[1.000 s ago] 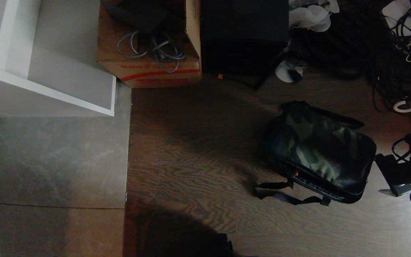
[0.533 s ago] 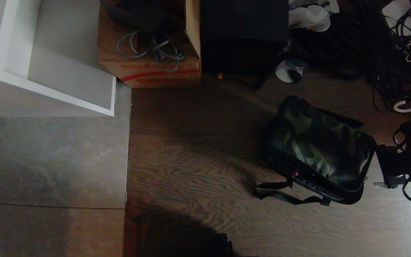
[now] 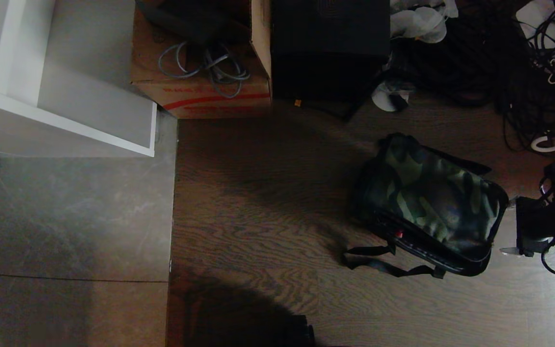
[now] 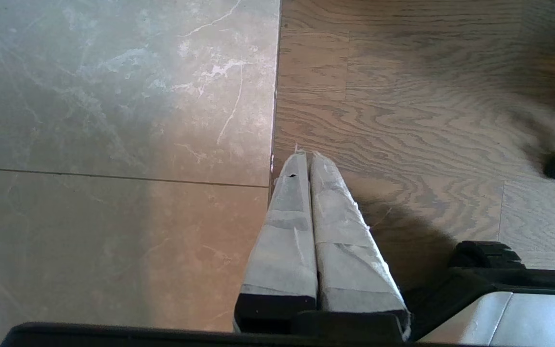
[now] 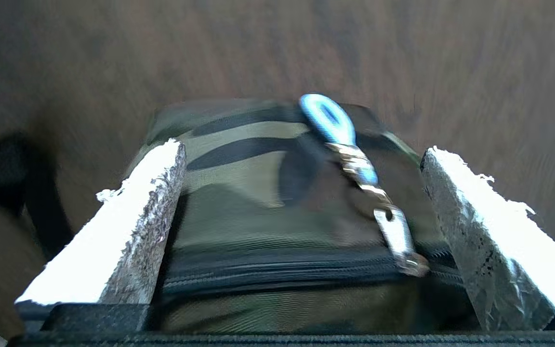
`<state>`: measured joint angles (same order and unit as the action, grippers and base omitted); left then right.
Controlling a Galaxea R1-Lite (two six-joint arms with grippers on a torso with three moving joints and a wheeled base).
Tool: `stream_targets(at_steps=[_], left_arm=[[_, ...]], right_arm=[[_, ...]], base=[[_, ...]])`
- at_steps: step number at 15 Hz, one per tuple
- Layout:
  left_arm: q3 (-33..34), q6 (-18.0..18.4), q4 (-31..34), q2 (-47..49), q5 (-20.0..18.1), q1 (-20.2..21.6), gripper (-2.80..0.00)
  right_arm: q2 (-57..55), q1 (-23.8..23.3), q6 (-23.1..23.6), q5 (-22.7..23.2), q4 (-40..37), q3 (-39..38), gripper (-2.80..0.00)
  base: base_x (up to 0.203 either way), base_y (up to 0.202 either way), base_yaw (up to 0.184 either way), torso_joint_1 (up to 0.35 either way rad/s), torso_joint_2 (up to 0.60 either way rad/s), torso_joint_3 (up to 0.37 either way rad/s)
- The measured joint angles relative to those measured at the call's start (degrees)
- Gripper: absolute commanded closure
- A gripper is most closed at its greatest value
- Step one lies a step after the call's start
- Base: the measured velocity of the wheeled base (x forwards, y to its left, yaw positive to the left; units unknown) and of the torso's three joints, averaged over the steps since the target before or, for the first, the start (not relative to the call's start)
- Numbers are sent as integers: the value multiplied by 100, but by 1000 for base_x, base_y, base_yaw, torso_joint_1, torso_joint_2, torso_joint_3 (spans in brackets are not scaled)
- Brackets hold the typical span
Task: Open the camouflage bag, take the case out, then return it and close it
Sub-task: Open the top of the storage box
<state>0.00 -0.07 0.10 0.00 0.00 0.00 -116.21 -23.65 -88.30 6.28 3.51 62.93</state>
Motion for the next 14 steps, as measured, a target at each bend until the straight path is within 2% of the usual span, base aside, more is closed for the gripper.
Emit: stream_targets(at_steps=[6, 10, 13, 14], left_arm=[[0, -1, 0, 0, 0, 0, 0], [0, -1, 0, 0, -2, 0, 0], [0, -3, 0, 0, 0, 0, 0], [0, -1, -2, 0, 0, 0, 0]], right_arm=[[-58, 20, -706, 249, 60, -41, -280], [-216, 67, -764, 402, 348, -52, -280], [-306, 69, -753, 702, 376, -47, -280], [-333, 72, -753, 711, 376, -63, 0]], base=[[0, 0, 0, 0, 0, 0], [0, 0, 0, 0, 0, 0], [0, 0, 0, 0, 0, 0], [0, 0, 0, 0, 0, 0]])
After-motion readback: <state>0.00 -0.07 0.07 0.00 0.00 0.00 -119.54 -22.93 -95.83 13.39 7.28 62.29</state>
